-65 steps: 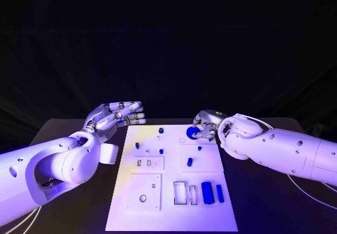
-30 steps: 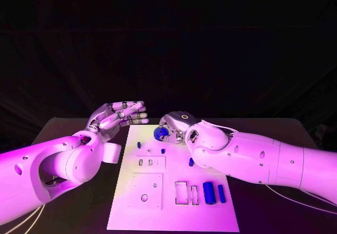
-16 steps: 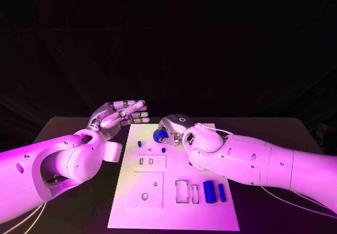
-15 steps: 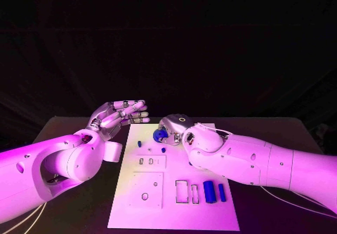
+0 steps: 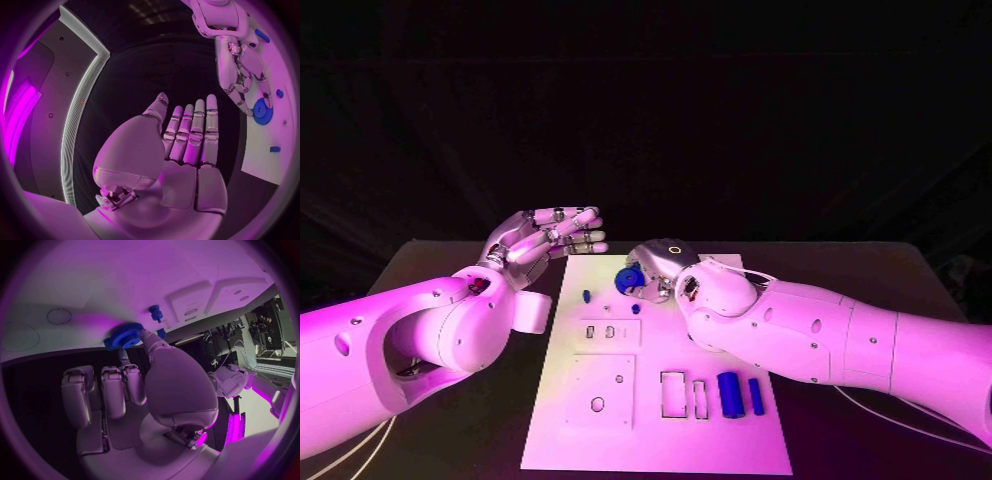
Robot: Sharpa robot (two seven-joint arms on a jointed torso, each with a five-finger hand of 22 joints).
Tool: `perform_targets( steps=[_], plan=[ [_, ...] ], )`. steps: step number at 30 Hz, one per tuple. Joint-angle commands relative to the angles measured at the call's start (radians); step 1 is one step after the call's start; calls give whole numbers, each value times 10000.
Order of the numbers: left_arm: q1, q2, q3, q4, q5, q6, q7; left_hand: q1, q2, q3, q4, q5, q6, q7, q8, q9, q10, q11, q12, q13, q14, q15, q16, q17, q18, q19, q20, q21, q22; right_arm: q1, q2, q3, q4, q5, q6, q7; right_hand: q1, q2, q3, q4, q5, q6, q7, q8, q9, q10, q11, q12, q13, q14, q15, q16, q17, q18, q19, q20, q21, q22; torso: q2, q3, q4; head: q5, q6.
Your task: Assemble the parts on the task board
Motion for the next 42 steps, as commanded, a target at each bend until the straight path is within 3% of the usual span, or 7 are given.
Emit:
perform_targets(
  steps=[1, 9, 18, 25, 33, 39, 42],
  plan=[
    [11, 9, 6, 9, -3, 205, 39, 11, 118, -4, -50, 26, -25, 61, -43, -4, -3, 39, -38, -10, -13, 43, -58, -16, 19, -96, 0, 44, -1, -4, -12, 2, -10, 0, 247, 25, -146, -130, -153, 123, -51, -71, -4, -100, -23, -23, 47, -44, 1357, 946, 82, 28, 2299, -142, 1043, 103, 44, 2634, 0, 2, -4, 5, -2],
    [11, 1, 6, 2, -3, 197, 31, 11, 119, -3, -51, 26, -25, 62, -44, -4, -4, 40, -39, -10, -13, 44, -59, -16, 19, -97, 0, 44, -2, -5, -102, 1, 23, 236, 404, 81, -528, -135, -370, 566, 120, 151, -3, -205, -10, 20, 55, 7, 1405, 955, 95, 51, 2338, -142, 1043, 125, 44, 2634, -1, 4, -2, 16, 22],
    [11, 1, 6, 1, -3, 194, 35, 7, 117, -3, -54, 25, -30, 68, -52, -4, -9, 43, -47, -11, -16, 46, -67, -17, 19, -103, 2, 45, -2, -6, -171, 1, 3, 539, 570, 50, -1138, 213, -393, 1138, 800, 453, -22, -281, 16, 84, 41, 82, 1479, 962, 83, 69, 2367, -142, 1043, 115, 44, 2634, 0, 4, -11, 8, 19],
    [11, -7, 6, -6, -3, 194, 36, 7, 117, -3, -54, 25, -30, 68, -52, -4, -9, 43, -47, -11, -16, 46, -67, -17, 19, -103, 2, 45, -2, -8, -541, 5, 375, 581, -380, 153, -1093, 300, -292, 1118, 1116, 542, -17, -333, 19, 165, 40, 171, 1569, 967, 82, 80, 2385, -142, 1043, 112, 44, 2634, -2, 8, -6, 8, 27],
    [11, -54, 6, -18, -3, 201, 35, 7, 117, -3, -54, 25, -30, 68, -52, -4, -9, 43, -47, -11, -16, 46, -67, -17, 19, -103, 2, 45, -2, 136, -1846, 118, 1711, 1437, -1216, 738, -801, 229, -155, 862, 1031, 613, -36, -405, 12, 134, 25, 136, 1535, 931, 67, 2, 2242, -142, 1043, 103, 44, 2634, -21, 3, -33, -9, 74],
    [11, -85, 5, -10, -3, 222, 28, 7, 117, -3, -54, 25, -30, 68, -52, -4, -9, 43, -47, -11, -16, 46, -67, -17, 19, -103, 2, 45, -2, 520, -3410, 155, 2621, 3660, -540, 2090, -146, 78, -16, 378, 119, 639, -209, -441, 0, -328, -118, -343, 1080, 821, -57, -233, 1855, -140, 1036, 11, 37, 2627, -64, 1, -144, -88, 118],
    [11, -86, 4, -28, -3, 231, 30, 3, 116, -1, -61, 25, -36, 73, -65, -5, -16, 49, -59, -11, -21, 51, -83, -19, 18, -113, 6, 47, -3, 609, -4147, 156, 2818, 4511, -50, 2796, 209, -28, -33, 104, 138, 646, -264, -448, -6, -472, -177, -505, 932, 777, -122, -342, 1698, -109, 956, -57, -53, 2539, -96, 11, -221, -111, 141]
  ],
)
